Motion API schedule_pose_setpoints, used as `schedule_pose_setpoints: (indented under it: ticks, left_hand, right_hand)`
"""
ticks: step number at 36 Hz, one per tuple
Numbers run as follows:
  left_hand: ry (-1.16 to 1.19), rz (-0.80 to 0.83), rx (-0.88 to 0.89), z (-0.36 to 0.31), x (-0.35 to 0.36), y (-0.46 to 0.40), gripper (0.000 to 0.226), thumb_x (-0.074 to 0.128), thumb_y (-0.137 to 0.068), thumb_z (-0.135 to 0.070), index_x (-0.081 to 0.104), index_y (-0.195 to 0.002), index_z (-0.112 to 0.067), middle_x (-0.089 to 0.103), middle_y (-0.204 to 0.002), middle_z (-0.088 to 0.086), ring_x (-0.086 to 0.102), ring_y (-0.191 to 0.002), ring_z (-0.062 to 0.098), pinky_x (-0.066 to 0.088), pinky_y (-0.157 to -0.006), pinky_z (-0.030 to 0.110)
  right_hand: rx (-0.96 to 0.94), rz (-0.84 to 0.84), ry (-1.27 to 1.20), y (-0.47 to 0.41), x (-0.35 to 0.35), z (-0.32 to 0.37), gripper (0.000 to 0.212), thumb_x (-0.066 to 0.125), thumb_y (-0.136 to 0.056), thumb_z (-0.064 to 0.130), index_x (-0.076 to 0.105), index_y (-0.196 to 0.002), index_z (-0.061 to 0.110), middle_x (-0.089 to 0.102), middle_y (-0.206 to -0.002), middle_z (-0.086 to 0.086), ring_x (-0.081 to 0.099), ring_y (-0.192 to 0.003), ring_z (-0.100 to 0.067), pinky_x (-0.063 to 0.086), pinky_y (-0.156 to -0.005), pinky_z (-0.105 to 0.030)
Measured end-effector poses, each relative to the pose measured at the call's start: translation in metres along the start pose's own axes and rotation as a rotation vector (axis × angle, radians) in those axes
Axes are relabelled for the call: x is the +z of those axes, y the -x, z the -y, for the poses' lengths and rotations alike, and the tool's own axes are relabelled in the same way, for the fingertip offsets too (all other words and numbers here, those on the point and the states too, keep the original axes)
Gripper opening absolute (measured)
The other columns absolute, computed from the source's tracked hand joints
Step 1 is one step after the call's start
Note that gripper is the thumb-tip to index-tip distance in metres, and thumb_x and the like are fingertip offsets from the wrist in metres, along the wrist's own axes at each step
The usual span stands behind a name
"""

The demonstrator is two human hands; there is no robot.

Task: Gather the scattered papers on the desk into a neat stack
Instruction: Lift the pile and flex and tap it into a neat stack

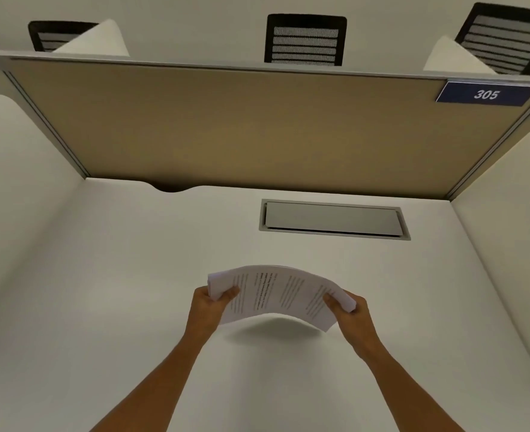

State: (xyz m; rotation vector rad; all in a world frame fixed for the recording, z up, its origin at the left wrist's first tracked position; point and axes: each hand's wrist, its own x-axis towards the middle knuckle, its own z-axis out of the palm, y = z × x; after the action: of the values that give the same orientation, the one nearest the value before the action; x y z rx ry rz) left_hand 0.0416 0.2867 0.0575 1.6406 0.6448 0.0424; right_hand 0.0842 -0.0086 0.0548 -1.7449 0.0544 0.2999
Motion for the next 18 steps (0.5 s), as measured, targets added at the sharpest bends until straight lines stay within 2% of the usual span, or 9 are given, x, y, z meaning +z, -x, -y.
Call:
schedule_pose_setpoints:
  ticks: [5,8,10,14,18]
  left_hand:
    - [0.011,0.008,-0.022,0.014,-0.001,-0.003,0.010,0.078,-0.080,-0.023,0.071,-0.081,-0.030,0.075,-0.069,-0.014,0.073,-0.066,0.006,0.054,-0.050,0.014]
    - [0.007,0.015,-0.040,0.022,-0.002,-0.004,0.009,0.079,-0.079,-0.024,0.072,-0.083,-0.029,0.076,-0.072,-0.010,0.073,-0.068,0.009,0.055,-0.052,0.016]
    - [0.011,0.008,-0.058,0.028,-0.003,-0.005,0.012,0.079,-0.078,-0.023,0.071,-0.086,-0.027,0.075,-0.076,-0.008,0.073,-0.070,0.011,0.056,-0.053,0.016]
    - [0.029,0.018,-0.074,0.037,-0.005,-0.006,0.016,0.080,-0.078,-0.020,0.071,-0.090,-0.025,0.075,-0.084,-0.006,0.073,-0.075,0.012,0.059,-0.058,0.018]
    - [0.033,0.019,-0.064,0.037,-0.007,-0.007,0.014,0.078,-0.079,-0.023,0.071,-0.089,-0.029,0.076,-0.078,-0.007,0.073,-0.072,0.012,0.058,-0.056,0.017]
  right_hand:
    - [0.031,0.027,0.045,0.000,0.004,-0.009,0.018,0.059,-0.097,0.014,0.074,-0.088,0.021,0.073,-0.084,-0.009,0.068,-0.072,-0.008,0.055,-0.061,-0.020]
    - [0.093,0.023,0.039,0.000,0.007,-0.012,0.022,0.066,-0.094,0.017,0.077,-0.086,0.034,0.077,-0.085,0.004,0.073,-0.075,-0.005,0.057,-0.063,-0.017]
    - [0.141,0.011,0.034,0.000,0.008,-0.015,0.016,0.070,-0.091,0.020,0.077,-0.087,0.033,0.078,-0.085,0.009,0.075,-0.079,-0.010,0.056,-0.060,-0.016]
    - [0.162,-0.004,0.038,-0.001,0.009,-0.019,0.011,0.068,-0.092,0.020,0.074,-0.096,0.029,0.078,-0.086,0.005,0.075,-0.084,-0.016,0.058,-0.063,-0.021]
    - [0.124,-0.005,0.059,-0.005,0.010,-0.015,0.015,0.065,-0.095,0.018,0.075,-0.092,0.028,0.078,-0.085,0.001,0.074,-0.082,-0.015,0.058,-0.067,-0.027]
